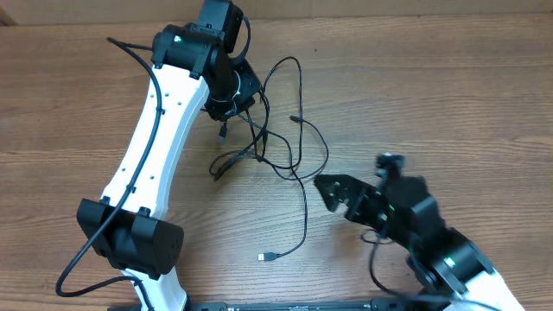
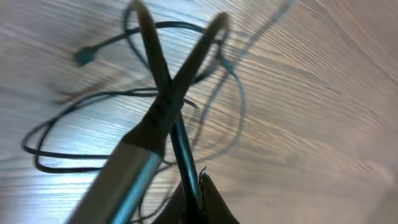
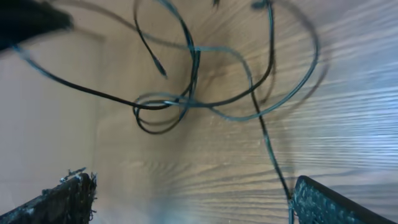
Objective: Untangle cables
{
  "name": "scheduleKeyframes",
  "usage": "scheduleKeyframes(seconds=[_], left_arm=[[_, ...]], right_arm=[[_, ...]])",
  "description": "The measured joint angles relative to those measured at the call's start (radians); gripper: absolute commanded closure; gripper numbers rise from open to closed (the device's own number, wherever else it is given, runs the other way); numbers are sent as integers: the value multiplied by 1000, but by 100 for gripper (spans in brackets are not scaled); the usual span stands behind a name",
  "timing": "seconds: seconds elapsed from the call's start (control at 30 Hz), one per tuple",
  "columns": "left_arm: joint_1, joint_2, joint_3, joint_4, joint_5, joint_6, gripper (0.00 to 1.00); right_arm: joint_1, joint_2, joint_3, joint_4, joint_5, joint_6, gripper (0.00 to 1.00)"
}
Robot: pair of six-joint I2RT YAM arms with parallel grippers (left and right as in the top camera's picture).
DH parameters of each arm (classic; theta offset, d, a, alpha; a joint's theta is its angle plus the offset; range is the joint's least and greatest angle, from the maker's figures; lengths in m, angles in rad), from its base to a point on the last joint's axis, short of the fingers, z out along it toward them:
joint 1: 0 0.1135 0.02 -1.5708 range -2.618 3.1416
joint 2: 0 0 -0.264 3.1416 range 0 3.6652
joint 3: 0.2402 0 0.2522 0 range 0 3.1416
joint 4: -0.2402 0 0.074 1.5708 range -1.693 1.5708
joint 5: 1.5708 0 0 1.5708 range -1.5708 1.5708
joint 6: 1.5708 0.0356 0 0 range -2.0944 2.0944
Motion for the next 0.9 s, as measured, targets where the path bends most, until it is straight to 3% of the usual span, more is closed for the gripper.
scheduleKeyframes(seconds=[0.43, 0.9], left_arm=[[0, 0, 28, -58, 282, 222, 96], [0, 0, 33, 79, 629, 330, 96]], right_arm=[[0, 451, -5, 485, -102, 0, 0], [0, 607, -5, 592, -149, 19, 0]])
